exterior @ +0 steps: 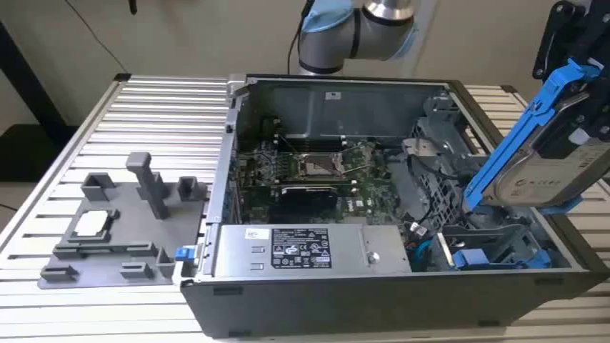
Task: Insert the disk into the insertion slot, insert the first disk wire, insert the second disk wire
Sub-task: 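Insert the disk into the insertion slot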
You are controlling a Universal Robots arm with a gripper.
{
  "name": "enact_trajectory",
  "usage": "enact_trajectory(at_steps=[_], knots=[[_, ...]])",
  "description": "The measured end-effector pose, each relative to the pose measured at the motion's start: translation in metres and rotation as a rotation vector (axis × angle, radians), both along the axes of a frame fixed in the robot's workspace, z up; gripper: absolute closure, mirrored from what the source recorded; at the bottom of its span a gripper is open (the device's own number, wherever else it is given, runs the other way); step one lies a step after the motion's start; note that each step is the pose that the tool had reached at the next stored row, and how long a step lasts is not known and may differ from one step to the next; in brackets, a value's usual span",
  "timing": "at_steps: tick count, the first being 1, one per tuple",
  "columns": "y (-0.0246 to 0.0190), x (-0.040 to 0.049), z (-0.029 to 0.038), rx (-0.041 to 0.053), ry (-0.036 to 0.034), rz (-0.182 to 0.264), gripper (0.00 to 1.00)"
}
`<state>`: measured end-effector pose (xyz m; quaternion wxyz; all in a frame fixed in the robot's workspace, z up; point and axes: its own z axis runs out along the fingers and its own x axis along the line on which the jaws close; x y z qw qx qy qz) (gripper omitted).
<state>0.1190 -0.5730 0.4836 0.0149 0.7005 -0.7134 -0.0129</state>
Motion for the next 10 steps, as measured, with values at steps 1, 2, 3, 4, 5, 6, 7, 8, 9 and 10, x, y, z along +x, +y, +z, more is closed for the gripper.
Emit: enact_trajectory(at_steps=[1,2,3,4,5,6,7,8,9,10], knots=[[0.0,0.0,0.0,0.0,0.0,0.0,0.67],[0.0,0.0,0.0,-0.0001,0.0,0.0,0.67],[0.0,0.0,0.0,0.0,0.0,0.0,0.67],[0.0,0.0,-0.0001,-0.0002,0.0,0.0,0.67],[0.0,0.0,-0.0003,-0.0001,0.0,0.0,0.67],[0.0,0.0,-0.0006,-0.0001,-0.0001,0.0,0.67],[0.0,0.0,-0.0009,0.0,-0.0002,0.0,0.67],[0.0,0.0,-0.0013,-0.0001,-0.0004,0.0,0.67],[0.0,0.0,-0.0016,0.0,-0.001,0.0,0.67],[0.0,0.0,-0.002,-0.0001,-0.0014,0.0,0.67]])
